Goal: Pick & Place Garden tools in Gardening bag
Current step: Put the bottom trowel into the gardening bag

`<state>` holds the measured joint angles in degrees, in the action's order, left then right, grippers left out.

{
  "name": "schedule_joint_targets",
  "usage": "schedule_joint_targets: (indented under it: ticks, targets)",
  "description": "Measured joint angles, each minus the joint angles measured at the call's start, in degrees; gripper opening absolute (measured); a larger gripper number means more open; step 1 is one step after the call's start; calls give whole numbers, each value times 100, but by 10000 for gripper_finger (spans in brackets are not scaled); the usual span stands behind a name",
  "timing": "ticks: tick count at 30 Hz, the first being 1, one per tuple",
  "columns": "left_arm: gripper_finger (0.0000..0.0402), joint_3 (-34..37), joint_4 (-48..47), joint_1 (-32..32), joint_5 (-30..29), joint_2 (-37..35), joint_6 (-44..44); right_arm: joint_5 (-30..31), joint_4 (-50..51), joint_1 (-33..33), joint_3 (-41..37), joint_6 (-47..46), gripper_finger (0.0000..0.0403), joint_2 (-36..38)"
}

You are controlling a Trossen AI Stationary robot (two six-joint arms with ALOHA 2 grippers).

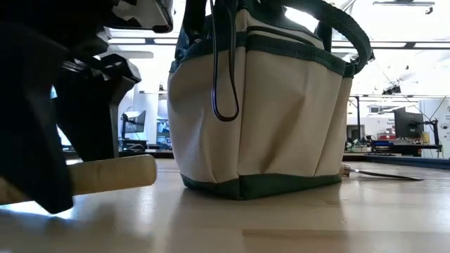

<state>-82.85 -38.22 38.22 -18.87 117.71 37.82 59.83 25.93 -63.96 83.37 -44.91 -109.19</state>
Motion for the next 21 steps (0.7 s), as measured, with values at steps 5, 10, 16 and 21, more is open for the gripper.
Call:
schedule_joint_targets:
  ticks: [5, 10, 16, 21]
  targets:
    - [133, 0, 213, -2, 9, 0, -1, -1, -2, 0, 0, -27, 69, 0]
    - [52, 0, 245, 2, 80, 0, 5, -24, -84, -2, 2, -30, 69, 0]
    - [53, 0, 208, 2, 284, 0, 171, -24, -92, -2, 2, -52, 69, 0]
    - [53, -11, 200, 2, 406, -13, 416, -25, -139, -2, 2, -54, 69, 0]
